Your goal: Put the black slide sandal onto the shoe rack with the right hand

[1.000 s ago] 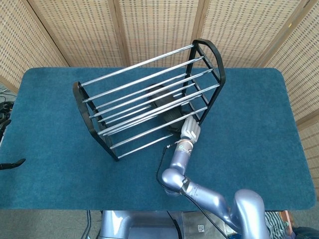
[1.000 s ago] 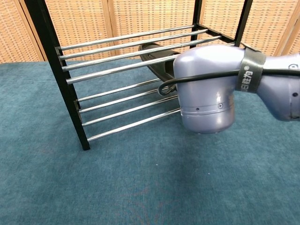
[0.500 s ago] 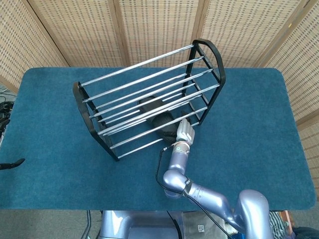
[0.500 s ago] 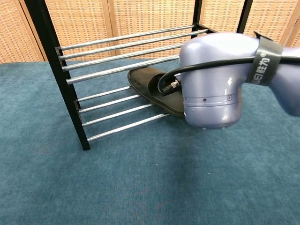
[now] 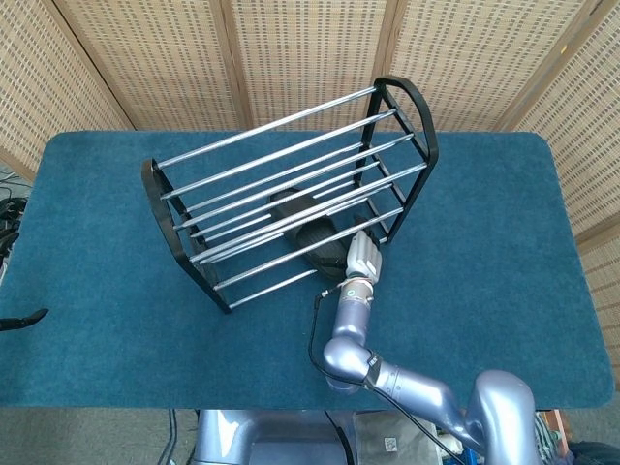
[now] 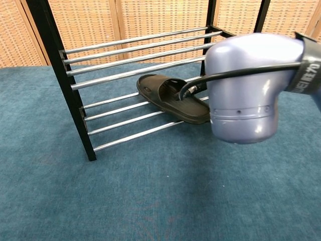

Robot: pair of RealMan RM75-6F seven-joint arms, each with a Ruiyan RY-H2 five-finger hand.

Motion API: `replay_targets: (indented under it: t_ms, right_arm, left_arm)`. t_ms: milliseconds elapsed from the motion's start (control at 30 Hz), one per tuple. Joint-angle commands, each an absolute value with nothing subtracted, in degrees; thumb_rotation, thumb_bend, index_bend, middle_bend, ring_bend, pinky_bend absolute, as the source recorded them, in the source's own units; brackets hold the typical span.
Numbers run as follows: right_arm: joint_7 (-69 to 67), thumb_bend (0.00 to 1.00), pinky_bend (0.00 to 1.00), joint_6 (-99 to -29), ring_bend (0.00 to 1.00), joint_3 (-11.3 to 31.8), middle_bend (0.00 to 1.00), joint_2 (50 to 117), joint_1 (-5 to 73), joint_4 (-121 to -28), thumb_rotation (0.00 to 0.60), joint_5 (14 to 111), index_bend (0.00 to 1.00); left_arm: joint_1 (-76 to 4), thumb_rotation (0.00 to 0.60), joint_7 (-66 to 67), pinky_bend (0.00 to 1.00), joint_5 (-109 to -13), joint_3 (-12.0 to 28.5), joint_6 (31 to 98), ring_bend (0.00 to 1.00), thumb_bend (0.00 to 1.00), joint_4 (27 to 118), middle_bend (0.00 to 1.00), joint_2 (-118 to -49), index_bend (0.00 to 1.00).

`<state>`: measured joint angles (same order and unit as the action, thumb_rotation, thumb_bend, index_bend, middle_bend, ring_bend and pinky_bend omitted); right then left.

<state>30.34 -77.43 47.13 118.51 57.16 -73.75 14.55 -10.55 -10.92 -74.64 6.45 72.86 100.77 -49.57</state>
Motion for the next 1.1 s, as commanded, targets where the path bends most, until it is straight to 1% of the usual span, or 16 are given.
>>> replay_targets:
  t_ms: [33, 67, 167, 267, 400, 467, 500, 567, 633, 700, 800, 833, 933, 1033, 1100]
  right_arm:
    - [30.3, 0.0, 0.0, -77.0, 0.0, 44.8, 0.0, 116.7, 54.5, -77.7, 0.6, 15.5, 0.0]
    - [30.2, 0.0, 0.0, -76.8, 0.0, 43.8, 0.0, 116.0, 53.5, -79.1, 0.6, 16.1, 0.0]
    - [30.0, 0.0, 0.0, -74.9, 0.0, 38.9, 0.0, 112.7, 49.5, -84.5, 0.6, 18.9, 0.0]
    - [27.6, 0.0, 0.0, -71.9, 0.0, 35.5, 0.0, 109.4, 45.9, -88.4, 0.6, 22.1, 0.0]
    - [22.9, 0.0, 0.0, -66.2, 0.0, 30.7, 0.0, 103.2, 40.8, -93.7, 0.6, 28.5, 0.0]
    - [19.7, 0.0, 0.0, -62.2, 0.0, 28.2, 0.0, 99.5, 38.2, -96.1, 0.6, 32.5, 0.0]
    - [18.0, 0.0, 0.0, -60.1, 0.0, 26.8, 0.0, 97.4, 36.9, -97.0, 0.6, 35.3, 0.0]
    - [12.8, 0.0, 0.0, -53.7, 0.0, 23.0, 0.0, 91.5, 33.5, -98.0, 0.6, 44.1, 0.0]
    - [5.9, 0.0, 0.0, -48.0, 0.0, 20.1, 0.0, 86.1, 30.7, -96.8, 0.6, 54.9, 0.0]
    - [0.2, 0.0, 0.0, -45.7, 0.0, 18.1, 0.0, 83.3, 29.1, -94.8, 0.6, 63.6, 0.0]
    - [-7.7, 0.0, 0.0, -46.8, 0.0, 14.8, 0.0, 80.8, 27.6, -90.6, 0.6, 76.4, 0.0]
    - [-10.9, 0.0, 0.0, -49.0, 0.0, 12.6, 0.0, 79.6, 26.9, -88.1, 0.6, 82.5, 0.0]
    - [-18.2, 0.0, 0.0, -55.3, 0.0, 7.7, 0.0, 77.2, 25.6, -82.8, 0.6, 93.4, 0.0]
    - [-21.9, 0.0, 0.0, -61.4, 0.0, 3.7, 0.0, 74.9, 24.1, -78.0, 0.6, 99.9, 0.0]
    - [-22.3, 0.0, 0.0, -63.0, 0.0, 2.0, 0.0, 73.8, 23.5, -76.0, 0.6, 101.6, 0.0]
  left_arm:
    - [-10.5, 0.6, -10.9, 0.0, -74.9, 6.4, 73.0, 0.0, 0.04, 100.9, 0.0, -49.5, 0.0]
    - [-10.5, 0.6, -10.9, 0.0, -75.0, 6.3, 73.1, 0.0, 0.03, 100.9, 0.0, -49.5, 0.0]
    - [-10.3, 0.6, -10.8, 0.0, -75.4, 6.2, 73.6, 0.0, 0.03, 101.0, 0.0, -49.5, 0.0]
    - [-10.1, 0.6, -10.6, 0.0, -75.7, 6.1, 74.0, 0.0, 0.04, 101.1, 0.0, -49.5, 0.0]
    - [-9.8, 0.6, -9.6, 0.0, -76.0, 6.0, 74.7, 0.0, 0.03, 101.6, 0.0, -49.7, 0.0]
    - [-9.8, 0.6, -9.0, 0.0, -76.0, 6.0, 75.0, 0.0, 0.03, 101.9, 0.0, -49.8, 0.0]
    - [-9.7, 0.6, -8.7, 0.0, -76.0, 5.9, 75.1, 0.0, 0.03, 102.0, 0.0, -49.8, 0.0]
    - [-9.7, 0.6, -7.9, 0.0, -76.1, 5.8, 75.3, 0.0, 0.04, 102.3, 0.0, -50.0, 0.0]
    - [-9.5, 0.6, -6.8, 0.0, -76.0, 5.7, 75.9, 0.0, 0.04, 102.7, 0.0, -50.2, 0.0]
    - [-9.3, 0.6, -5.5, 0.0, -76.0, 5.7, 76.4, 0.0, 0.04, 103.1, 0.0, -50.5, 0.0]
    - [-9.1, 0.6, -4.4, 0.0, -76.3, 5.5, 77.0, 0.0, 0.04, 103.7, 0.0, -50.8, 0.0]
    - [-8.9, 0.6, -3.9, 0.0, -76.4, 5.4, 77.5, 0.0, 0.04, 103.9, 0.0, -50.9, 0.0]
    - [-8.6, 0.6, -3.3, 0.0, -76.8, 5.2, 78.2, 0.0, 0.03, 104.2, 0.0, -51.1, 0.0]
    - [-8.1, 0.6, -3.1, 0.0, -77.2, 5.1, 79.0, 0.0, 0.03, 104.2, 0.0, -51.4, 0.0]
    - [-7.9, 0.6, -3.1, 0.0, -77.4, 5.0, 79.5, 0.0, 0.04, 104.1, 0.0, -51.6, 0.0]
